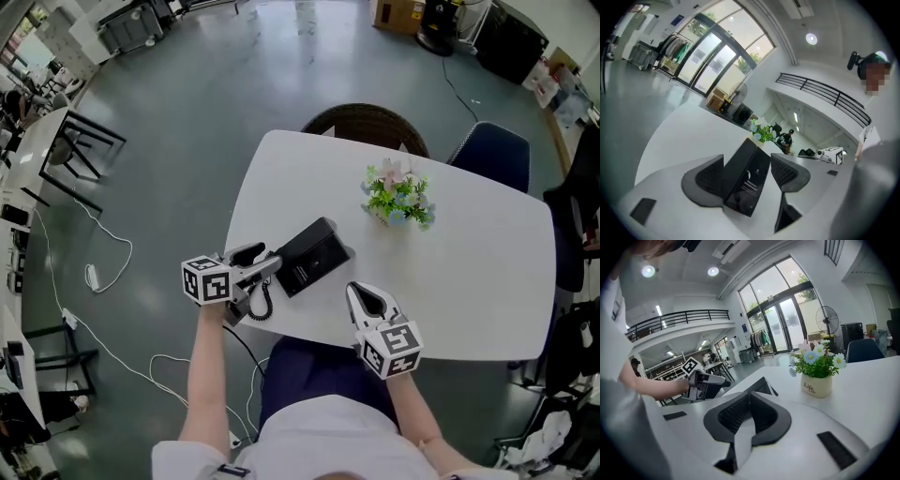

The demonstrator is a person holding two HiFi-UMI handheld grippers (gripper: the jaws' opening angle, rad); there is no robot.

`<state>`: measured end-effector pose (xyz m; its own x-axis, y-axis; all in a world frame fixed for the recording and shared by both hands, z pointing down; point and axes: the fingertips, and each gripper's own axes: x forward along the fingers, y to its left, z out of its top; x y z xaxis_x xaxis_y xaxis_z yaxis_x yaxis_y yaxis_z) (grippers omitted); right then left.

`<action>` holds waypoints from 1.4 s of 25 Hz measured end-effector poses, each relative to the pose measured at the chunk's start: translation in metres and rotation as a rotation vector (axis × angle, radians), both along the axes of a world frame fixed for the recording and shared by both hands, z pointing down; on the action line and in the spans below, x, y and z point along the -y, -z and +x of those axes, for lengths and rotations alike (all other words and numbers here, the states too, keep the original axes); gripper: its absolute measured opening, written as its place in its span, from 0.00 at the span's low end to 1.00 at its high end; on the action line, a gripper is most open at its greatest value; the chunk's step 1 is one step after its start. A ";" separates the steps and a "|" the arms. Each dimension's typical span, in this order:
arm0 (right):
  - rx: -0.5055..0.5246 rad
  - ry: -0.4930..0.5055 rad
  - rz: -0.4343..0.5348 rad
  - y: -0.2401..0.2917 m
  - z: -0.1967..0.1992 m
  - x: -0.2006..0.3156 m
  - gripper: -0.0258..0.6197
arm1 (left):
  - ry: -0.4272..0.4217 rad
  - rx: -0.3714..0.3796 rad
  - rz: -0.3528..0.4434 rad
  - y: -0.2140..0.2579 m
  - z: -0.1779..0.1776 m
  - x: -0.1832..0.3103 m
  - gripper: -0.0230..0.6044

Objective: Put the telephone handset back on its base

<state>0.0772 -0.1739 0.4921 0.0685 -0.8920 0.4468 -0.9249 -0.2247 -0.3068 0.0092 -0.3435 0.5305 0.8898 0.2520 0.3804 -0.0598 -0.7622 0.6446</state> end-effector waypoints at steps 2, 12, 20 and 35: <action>-0.012 0.023 0.016 0.003 0.000 -0.003 0.10 | 0.068 -0.054 -0.016 0.012 -0.009 -0.009 0.55; -0.058 0.119 0.075 0.019 0.004 -0.022 0.10 | 0.330 -0.158 0.072 0.065 -0.044 -0.052 0.55; -0.093 0.136 0.108 0.031 0.014 -0.038 0.10 | 0.457 -0.034 0.422 0.085 -0.054 -0.096 0.55; -0.205 0.229 0.165 0.046 -0.013 -0.047 0.10 | 0.793 0.022 0.701 0.100 -0.102 -0.136 0.15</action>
<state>0.0639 -0.1273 0.4464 -0.0682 -0.9537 0.2930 -0.9917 0.0327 -0.1245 -0.0927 -0.2076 0.4307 0.6949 -0.6800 0.2337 -0.7094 -0.7014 0.0688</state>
